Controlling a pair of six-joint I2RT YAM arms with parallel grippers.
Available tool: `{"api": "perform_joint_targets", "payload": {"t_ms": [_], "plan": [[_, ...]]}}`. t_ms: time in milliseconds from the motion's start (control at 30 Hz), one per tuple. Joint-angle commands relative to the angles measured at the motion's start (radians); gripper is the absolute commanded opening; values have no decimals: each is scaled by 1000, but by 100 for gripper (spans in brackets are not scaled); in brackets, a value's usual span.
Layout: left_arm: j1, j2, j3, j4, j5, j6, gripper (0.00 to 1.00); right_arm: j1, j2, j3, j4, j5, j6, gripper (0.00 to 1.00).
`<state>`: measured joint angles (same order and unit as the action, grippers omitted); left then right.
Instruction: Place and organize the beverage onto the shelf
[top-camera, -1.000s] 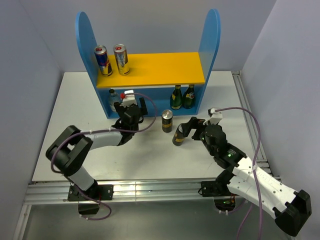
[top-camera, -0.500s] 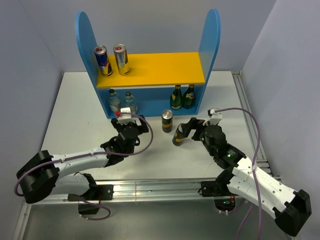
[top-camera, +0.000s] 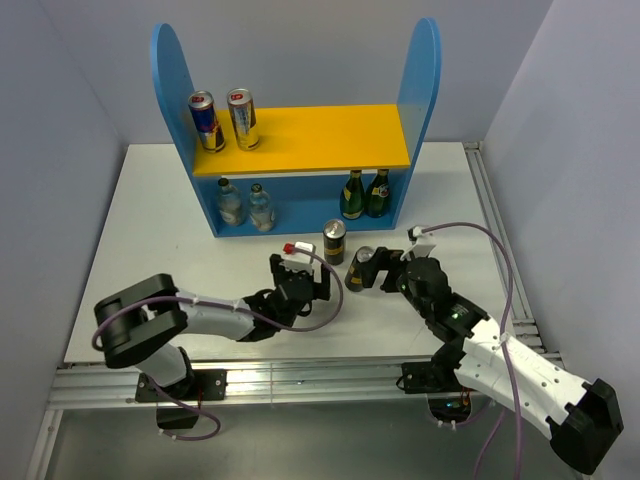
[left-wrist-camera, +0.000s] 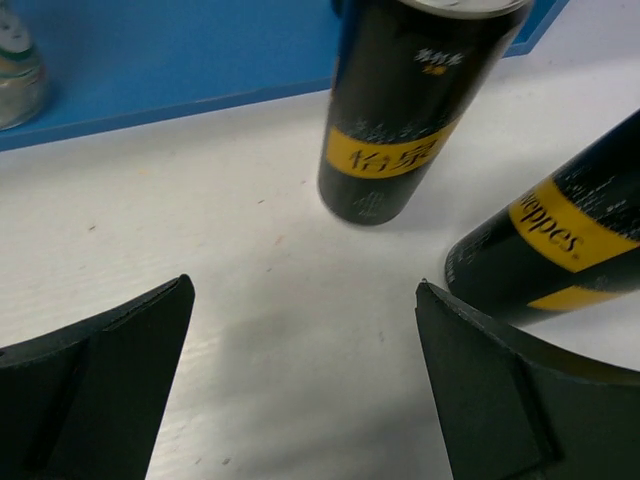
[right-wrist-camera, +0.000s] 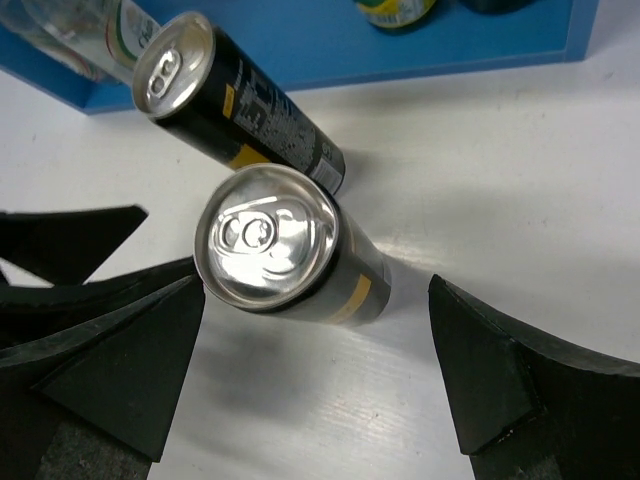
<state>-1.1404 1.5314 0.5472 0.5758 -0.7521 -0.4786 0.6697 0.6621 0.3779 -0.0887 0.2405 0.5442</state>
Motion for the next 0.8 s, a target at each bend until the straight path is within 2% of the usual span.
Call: {"api": "perform_joint_targets", "payload": {"t_ms": [0,133,600,767], "plan": [[4,74,85,153,33,44,99,5,-10,-16,40,-36,13,100],[40,150,109,217,76,49,99,8,37,-19,56,-61,16,100],[198,289,253,251,227,61,98,11,197,16,144,-49,40,100],[214,325,287,266,261,69,98,11,221,15,168,-35,31,100]]}}
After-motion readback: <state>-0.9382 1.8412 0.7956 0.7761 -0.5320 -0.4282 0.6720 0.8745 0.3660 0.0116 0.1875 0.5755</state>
